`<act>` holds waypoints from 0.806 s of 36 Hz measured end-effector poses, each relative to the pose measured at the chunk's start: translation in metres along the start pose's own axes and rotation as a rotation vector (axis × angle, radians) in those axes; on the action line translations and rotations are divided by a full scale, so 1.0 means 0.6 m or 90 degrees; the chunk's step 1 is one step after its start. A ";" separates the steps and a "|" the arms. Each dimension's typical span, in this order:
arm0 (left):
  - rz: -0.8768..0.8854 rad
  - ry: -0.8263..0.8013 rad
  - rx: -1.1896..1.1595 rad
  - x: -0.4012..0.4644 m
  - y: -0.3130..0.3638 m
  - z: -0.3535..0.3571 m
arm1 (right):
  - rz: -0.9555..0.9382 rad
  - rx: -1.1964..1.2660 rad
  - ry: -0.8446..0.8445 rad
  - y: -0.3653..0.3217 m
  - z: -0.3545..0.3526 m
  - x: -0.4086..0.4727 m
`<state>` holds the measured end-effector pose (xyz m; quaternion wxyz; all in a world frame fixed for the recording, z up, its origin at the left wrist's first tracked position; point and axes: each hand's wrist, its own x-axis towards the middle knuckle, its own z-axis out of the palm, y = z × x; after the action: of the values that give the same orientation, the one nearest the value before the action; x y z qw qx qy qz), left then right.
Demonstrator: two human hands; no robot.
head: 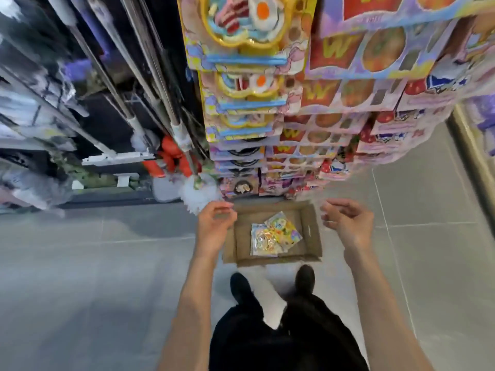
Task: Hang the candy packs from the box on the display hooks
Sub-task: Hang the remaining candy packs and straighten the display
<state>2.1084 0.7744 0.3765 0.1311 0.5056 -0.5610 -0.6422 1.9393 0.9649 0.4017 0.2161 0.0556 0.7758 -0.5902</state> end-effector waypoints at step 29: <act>-0.402 0.065 -0.041 0.323 -0.725 0.321 | 0.320 -0.383 -0.323 0.788 0.044 0.385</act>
<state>2.0405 0.8913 -0.1193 -0.0303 0.6818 -0.3485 -0.6425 1.8998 1.0414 -0.1183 0.5418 0.0305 0.7975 -0.2636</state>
